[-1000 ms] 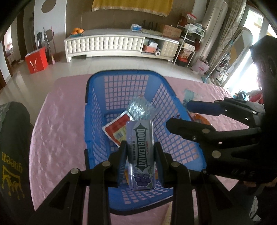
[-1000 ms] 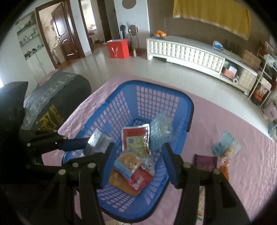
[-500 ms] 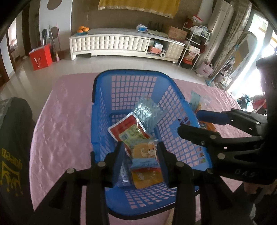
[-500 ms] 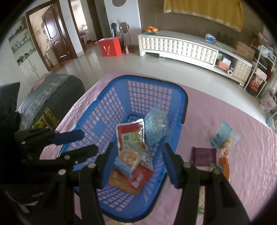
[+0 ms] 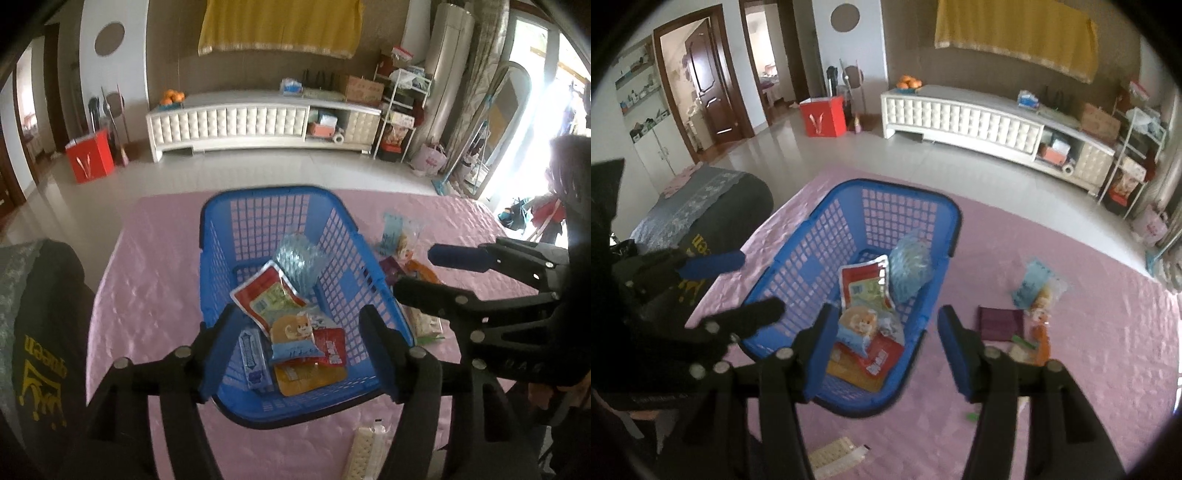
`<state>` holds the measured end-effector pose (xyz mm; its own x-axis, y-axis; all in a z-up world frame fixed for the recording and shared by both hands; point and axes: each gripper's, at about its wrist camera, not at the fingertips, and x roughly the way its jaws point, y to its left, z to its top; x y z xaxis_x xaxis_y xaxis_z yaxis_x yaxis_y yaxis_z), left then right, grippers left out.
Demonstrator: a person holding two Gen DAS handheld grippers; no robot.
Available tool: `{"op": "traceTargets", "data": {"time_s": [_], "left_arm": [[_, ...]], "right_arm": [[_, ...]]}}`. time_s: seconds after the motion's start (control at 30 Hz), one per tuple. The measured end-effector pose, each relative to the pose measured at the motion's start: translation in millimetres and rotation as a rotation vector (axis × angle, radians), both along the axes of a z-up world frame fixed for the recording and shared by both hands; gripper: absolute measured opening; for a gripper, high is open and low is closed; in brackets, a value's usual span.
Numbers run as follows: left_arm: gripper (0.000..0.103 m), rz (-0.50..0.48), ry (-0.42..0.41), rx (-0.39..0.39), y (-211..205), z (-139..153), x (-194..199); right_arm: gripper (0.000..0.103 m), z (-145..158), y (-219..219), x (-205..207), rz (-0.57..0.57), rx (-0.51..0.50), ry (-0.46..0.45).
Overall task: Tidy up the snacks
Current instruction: 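Open both tools to drop striped bag and Doublemint box into the basket, then move left tool to the white cracker packet on the table and grasp it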
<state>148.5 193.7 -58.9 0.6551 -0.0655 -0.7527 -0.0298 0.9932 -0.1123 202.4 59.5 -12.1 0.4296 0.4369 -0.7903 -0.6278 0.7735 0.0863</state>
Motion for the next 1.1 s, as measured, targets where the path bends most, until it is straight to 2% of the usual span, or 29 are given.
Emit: {"op": "traceTargets", "data": {"time_s": [0.07,0.13,0.2,0.27,0.43,0.5,0.6,0.77,1.1], "left_arm": [[0.065,0.027,-0.021,0.039,-4.9,7.8,-6.4],[0.066,0.013,-0.033,0.044,-9.4,13.1,-11.8],[0.072,-0.005,-0.032,0.037,-14.4,16.1,-15.8],[0.072,-0.029,-0.040,0.032,-20.6,18.6,-20.5],[0.073,-0.101,-0.045,0.037,-44.8,18.4,-35.2],[0.081,-0.135,-0.049,0.048,-56.0,16.1,-41.0],[0.081,-0.187,-0.030,0.063,-75.2,6.3,-47.3],[0.081,-0.250,0.039,0.078,-100.3,-25.6,-58.0],[0.081,-0.287,0.178,0.118,-118.2,-99.1,-78.4]], "right_arm": [[0.085,2.4,-7.9,-6.0,-0.031,-0.002,-0.027],[0.095,4.6,-18.2,-10.7,-0.078,-0.001,-0.045],[0.099,8.4,-31.5,-17.0,-0.133,0.003,-0.063],[0.101,13.7,-44.6,-23.9,-0.175,0.020,-0.078],[0.103,22.1,-73.9,-45.7,-0.271,0.036,-0.110],[0.103,21.3,-81.9,-53.9,-0.296,0.024,-0.126],[0.103,12.1,-94.2,-63.3,-0.331,0.015,-0.119],[0.103,-18.9,-115.0,-75.4,-0.387,0.021,-0.061],[0.103,-88.6,-130.8,-102.6,-0.426,-0.013,0.030]]}}
